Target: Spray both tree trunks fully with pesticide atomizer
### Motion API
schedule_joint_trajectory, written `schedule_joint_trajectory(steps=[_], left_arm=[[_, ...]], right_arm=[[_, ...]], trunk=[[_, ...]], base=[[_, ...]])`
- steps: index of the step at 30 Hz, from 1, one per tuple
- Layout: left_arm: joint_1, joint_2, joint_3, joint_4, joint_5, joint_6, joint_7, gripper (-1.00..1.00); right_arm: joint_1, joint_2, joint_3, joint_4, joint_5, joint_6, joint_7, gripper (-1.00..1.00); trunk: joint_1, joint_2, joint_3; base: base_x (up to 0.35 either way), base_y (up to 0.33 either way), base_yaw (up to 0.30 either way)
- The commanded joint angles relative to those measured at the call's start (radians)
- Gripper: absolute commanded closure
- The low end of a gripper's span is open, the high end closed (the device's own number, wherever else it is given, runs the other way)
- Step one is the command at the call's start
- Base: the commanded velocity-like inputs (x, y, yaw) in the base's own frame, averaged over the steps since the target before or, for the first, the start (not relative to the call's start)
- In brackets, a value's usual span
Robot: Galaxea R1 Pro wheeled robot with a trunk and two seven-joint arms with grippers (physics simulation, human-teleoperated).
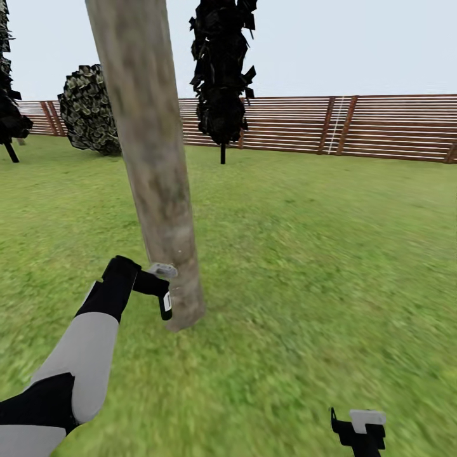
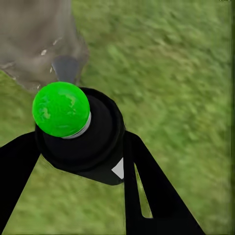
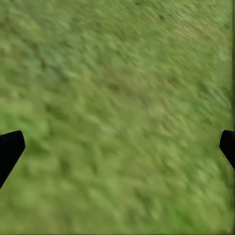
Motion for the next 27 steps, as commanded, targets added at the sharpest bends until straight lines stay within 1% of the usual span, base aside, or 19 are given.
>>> schedule_joint_trajectory(steps=[1, 11, 15, 19, 20, 21, 23, 27], left_arm=[[-0.001, -0.002, 0.005, -0.001, -0.009, 0.004, -0.010, 1.00], [0.001, 0.001, 0.005, -0.001, -0.010, 0.003, -0.008, 1.00], [0.007, 0.005, 0.005, -0.001, -0.011, 0.003, -0.008, 1.00], [0.010, 0.019, 0.012, 0.000, -0.012, -0.001, -0.006, 1.00], [0.011, 0.026, 0.012, 0.000, -0.012, -0.002, -0.006, 1.00], [0.011, 0.040, 0.013, 0.000, -0.011, -0.003, -0.005, 1.00], [0.014, 0.054, 0.009, 0.001, -0.011, -0.003, -0.005, 1.00], [0.015, 0.049, 0.004, 0.002, -0.011, -0.003, 0.011, 1.00]], right_arm=[[-0.001, 0.000, -0.007, 0.001, 0.011, -0.002, -0.004, -1.00], [-0.001, 0.000, -0.007, 0.001, 0.012, -0.002, -0.003, -1.00], [-0.001, 0.001, -0.007, 0.001, 0.012, -0.002, -0.003, -1.00], [-0.001, 0.001, -0.007, 0.001, 0.012, -0.002, -0.003, -1.00], [-0.001, 0.001, -0.007, 0.001, 0.012, -0.002, -0.003, -1.00], [-0.001, 0.001, -0.007, 0.001, 0.012, -0.002, -0.003, -1.00], [-0.001, 0.002, -0.007, 0.001, 0.012, -0.002, -0.002, -1.00], [-0.001, 0.000, -0.007, 0.001, 0.012, -0.002, -0.003, -1.00]], trunk=[[0.000, 0.000, -0.001], [0.000, 0.000, -0.001], [0.000, 0.000, -0.001], [0.000, 0.000, -0.001], [0.000, 0.000, -0.001], [0.000, 0.000, -0.001], [0.000, 0.000, -0.001], [0.000, 0.000, -0.001]], base=[[0.000, -0.273, 0.000], [0.000, -0.273, 0.004], [0.000, -0.273, 0.197], [0.000, -0.273, 0.268], [0.000, -0.273, 0.275], [0.000, -0.273, 0.276], [0.000, -0.273, 0.168], [0.000, -0.273, 0.018]])
